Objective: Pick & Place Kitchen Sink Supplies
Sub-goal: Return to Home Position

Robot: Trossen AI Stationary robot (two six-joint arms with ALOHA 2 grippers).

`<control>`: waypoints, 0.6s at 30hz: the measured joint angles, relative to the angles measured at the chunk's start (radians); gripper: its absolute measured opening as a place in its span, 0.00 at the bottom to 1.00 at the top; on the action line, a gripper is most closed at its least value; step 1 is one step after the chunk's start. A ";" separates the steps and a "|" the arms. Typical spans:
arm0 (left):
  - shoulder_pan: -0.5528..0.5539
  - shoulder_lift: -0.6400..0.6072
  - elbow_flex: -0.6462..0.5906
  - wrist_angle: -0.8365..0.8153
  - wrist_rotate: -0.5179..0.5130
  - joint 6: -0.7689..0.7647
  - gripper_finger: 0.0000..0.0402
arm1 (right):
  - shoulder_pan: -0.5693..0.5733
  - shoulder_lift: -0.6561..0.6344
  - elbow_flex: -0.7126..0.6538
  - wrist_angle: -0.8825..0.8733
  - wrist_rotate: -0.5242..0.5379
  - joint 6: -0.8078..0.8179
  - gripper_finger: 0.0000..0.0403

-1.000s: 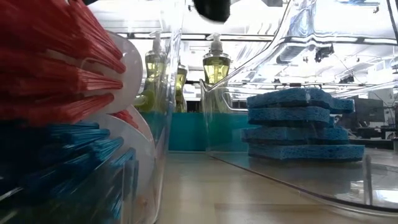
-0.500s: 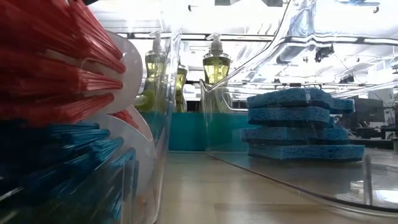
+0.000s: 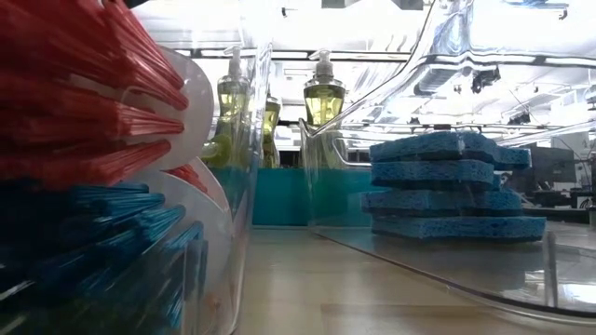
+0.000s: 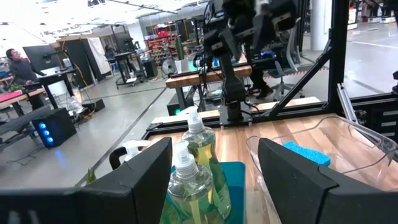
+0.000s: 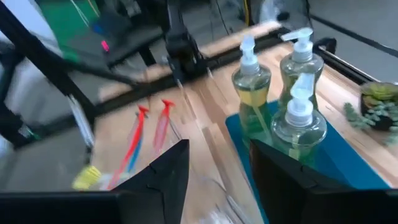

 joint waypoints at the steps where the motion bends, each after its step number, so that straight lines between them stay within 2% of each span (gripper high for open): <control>1: 0.000 0.000 0.000 0.000 0.000 0.000 0.58 | -0.009 -0.040 -0.061 0.058 -0.010 0.001 0.40; 7: 0.000 0.000 0.000 -0.001 0.000 0.000 0.58 | -0.057 -0.268 -0.349 0.284 -0.042 0.001 0.36; 14: 0.000 0.000 -0.001 0.016 -0.026 0.033 0.58 | -0.116 -0.526 -0.578 0.342 -0.031 -0.005 0.32; 18: 0.000 -0.001 -0.049 0.108 -0.014 0.100 0.58 | -0.149 -0.668 -0.696 0.379 -0.031 -0.006 0.30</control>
